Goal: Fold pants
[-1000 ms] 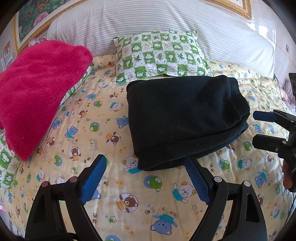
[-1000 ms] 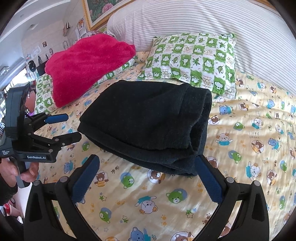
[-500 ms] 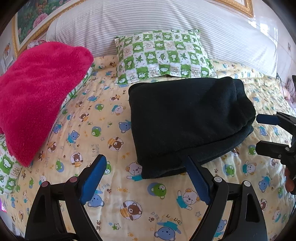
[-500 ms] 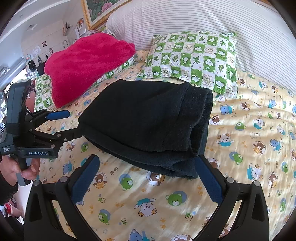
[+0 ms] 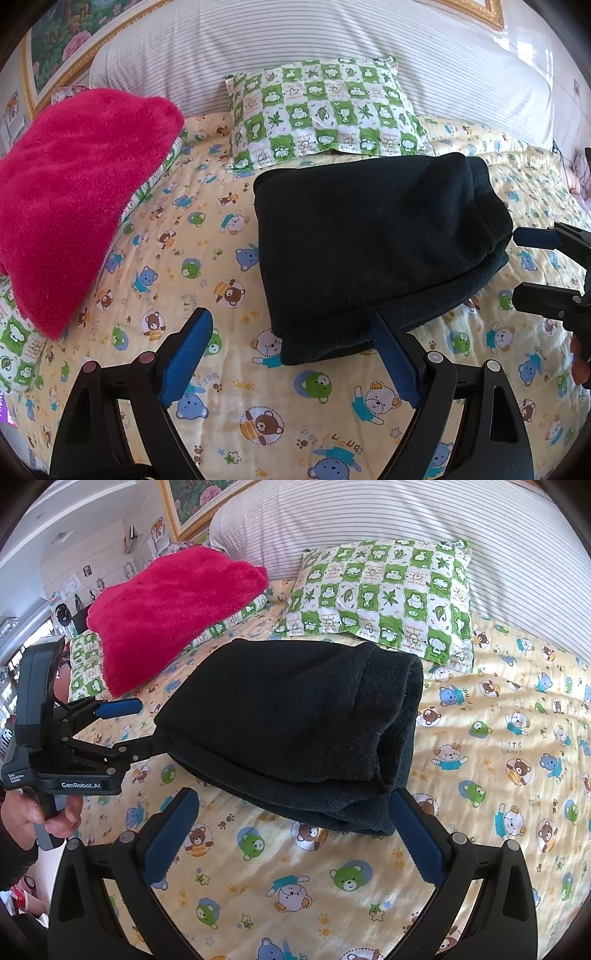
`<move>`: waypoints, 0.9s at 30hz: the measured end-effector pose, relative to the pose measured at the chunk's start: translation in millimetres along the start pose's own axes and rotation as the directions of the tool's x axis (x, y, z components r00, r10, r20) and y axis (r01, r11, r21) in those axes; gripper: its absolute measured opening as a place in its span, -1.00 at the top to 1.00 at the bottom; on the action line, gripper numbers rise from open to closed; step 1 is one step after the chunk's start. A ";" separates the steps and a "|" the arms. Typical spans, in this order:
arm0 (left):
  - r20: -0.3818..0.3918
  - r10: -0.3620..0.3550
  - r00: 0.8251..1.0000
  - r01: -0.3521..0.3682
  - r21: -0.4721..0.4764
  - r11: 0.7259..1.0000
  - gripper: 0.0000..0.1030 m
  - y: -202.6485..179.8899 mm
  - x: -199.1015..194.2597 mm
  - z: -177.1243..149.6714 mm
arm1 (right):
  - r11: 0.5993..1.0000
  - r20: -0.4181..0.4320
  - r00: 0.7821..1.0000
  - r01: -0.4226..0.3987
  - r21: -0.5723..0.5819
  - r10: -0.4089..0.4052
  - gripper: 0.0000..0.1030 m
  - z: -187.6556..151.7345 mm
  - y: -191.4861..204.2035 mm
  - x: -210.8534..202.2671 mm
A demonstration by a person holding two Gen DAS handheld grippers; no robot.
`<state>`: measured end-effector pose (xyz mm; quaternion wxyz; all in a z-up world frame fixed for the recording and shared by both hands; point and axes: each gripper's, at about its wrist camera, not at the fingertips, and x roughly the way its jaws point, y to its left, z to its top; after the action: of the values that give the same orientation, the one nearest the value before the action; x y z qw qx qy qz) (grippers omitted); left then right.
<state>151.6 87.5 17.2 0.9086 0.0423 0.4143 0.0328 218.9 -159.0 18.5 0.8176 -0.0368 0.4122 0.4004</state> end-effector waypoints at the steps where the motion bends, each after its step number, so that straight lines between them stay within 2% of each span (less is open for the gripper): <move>1: -0.002 -0.001 1.000 0.001 -0.001 1.000 -0.70 0.5 -0.2 0.2 | 1.000 0.000 1.000 0.000 0.000 0.000 -0.99 0.3 -0.2 0.3; 27: 0.009 -0.002 1.000 0.002 0.037 0.999 -0.70 -6.4 -10.0 3.1 | 0.999 0.021 1.000 -0.003 0.031 0.003 -0.99 -1.1 -2.3 -10.5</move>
<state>147.6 80.0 26.1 0.9095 0.0591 0.4108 0.0240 216.2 -167.5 24.6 0.8218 -0.0190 0.4097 0.3955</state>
